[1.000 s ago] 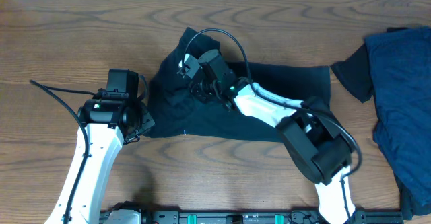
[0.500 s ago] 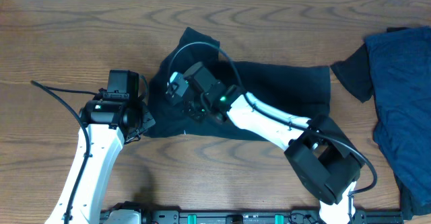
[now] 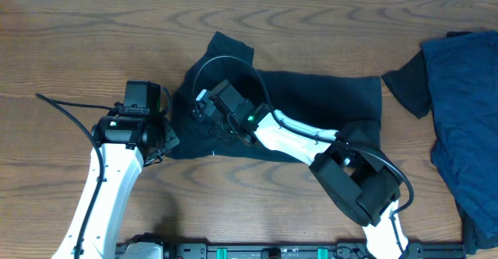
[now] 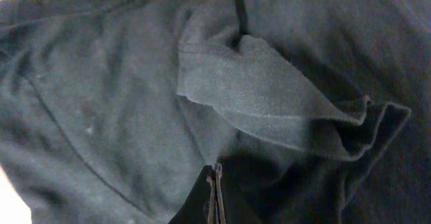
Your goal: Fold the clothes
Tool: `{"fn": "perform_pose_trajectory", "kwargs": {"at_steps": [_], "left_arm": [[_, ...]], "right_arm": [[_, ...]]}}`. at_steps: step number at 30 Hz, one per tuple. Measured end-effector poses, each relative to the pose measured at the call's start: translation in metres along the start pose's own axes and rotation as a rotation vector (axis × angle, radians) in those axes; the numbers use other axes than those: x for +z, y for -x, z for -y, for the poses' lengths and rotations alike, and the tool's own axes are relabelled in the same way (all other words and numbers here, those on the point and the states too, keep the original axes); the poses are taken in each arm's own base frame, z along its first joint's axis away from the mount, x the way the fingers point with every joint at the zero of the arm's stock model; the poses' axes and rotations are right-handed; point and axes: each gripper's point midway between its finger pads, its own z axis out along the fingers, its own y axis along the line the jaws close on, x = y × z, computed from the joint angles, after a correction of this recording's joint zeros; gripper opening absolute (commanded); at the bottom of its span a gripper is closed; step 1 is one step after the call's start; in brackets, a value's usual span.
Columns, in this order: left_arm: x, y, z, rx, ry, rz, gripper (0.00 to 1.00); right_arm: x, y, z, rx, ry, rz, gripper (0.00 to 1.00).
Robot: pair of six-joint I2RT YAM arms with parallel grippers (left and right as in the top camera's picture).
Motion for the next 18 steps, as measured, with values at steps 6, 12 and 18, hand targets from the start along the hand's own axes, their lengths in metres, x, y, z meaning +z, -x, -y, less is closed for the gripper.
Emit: {"fn": "perform_pose_trajectory", "kwargs": {"at_steps": [6, 12, 18], "left_arm": [[0.0, 0.0, 0.0, 0.0, 0.0, 0.0, 0.06], [0.0, 0.0, 0.0, 0.0, 0.0, 0.0, 0.06], [0.0, 0.0, 0.0, 0.0, 0.0, 0.0, 0.06]], "right_arm": [[0.008, 0.005, 0.002, 0.007, -0.009, 0.03, 0.03], [0.008, 0.012, 0.004, 0.018, -0.015, 0.062, 0.04], [0.007, 0.026, 0.005, 0.017, -0.021, 0.117, 0.04]]}}
